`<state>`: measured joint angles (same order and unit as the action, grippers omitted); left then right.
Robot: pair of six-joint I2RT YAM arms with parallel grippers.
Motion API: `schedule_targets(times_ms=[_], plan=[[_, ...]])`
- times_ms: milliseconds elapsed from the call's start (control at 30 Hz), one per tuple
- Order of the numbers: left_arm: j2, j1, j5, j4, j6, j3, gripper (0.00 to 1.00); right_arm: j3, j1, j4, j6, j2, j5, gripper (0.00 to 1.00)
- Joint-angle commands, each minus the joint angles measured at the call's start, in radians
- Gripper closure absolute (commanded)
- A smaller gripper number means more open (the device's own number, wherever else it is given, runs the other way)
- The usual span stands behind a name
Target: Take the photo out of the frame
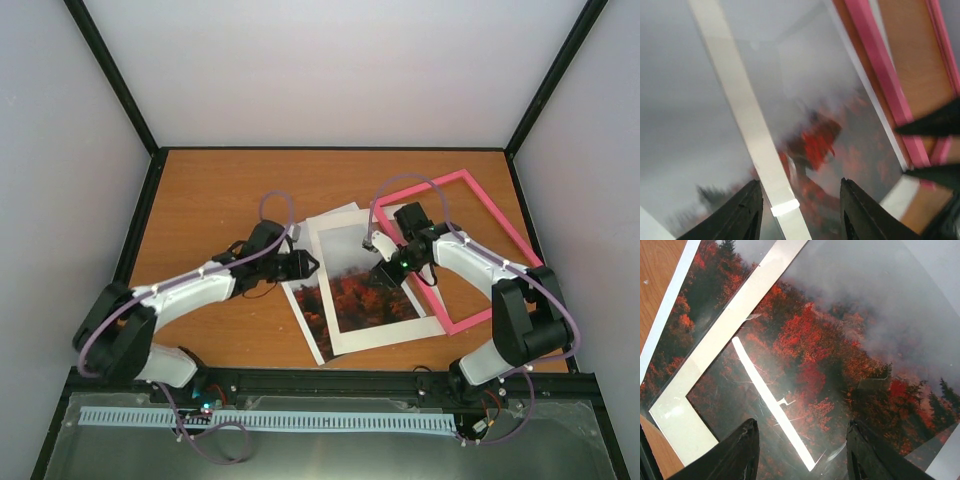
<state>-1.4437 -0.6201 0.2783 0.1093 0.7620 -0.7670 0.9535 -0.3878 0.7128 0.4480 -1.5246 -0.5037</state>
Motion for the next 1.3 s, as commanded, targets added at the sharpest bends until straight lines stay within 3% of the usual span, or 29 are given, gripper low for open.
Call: schedule_targets(times_ms=[0,133,233,400,533,800,1000,1267], plan=[[0.136,-0.165,-0.091,0.135,-0.134,0.044,0.57,-0.012,0.0,-0.016,0.014,0.001,0.006,0.52],[0.2,-0.396,-0.263,0.231,-0.225,0.041,0.55,-0.01,0.0,-0.011,0.017,-0.006,-0.008,0.52],[0.2,-0.487,-0.347,0.304,-0.196,0.047,0.55,-0.008,0.0,-0.009,0.018,-0.011,-0.009,0.52],[0.161,-0.492,-0.34,0.359,0.062,0.092,0.55,-0.014,0.0,-0.01,0.02,-0.008,0.003,0.52],[0.186,-0.51,-0.234,0.272,0.213,0.157,0.53,-0.019,0.0,-0.007,0.027,-0.02,0.02,0.52],[0.292,-0.52,-0.168,0.224,0.507,0.291,0.42,-0.015,-0.002,-0.006,0.029,-0.032,0.01,0.52],[0.339,-0.52,-0.117,0.01,0.625,0.404,0.4,-0.018,-0.003,-0.004,0.039,-0.041,0.018,0.52],[0.267,-0.508,-0.113,-0.036,0.643,0.384,0.33,-0.016,-0.003,-0.003,0.036,-0.057,0.026,0.52]])
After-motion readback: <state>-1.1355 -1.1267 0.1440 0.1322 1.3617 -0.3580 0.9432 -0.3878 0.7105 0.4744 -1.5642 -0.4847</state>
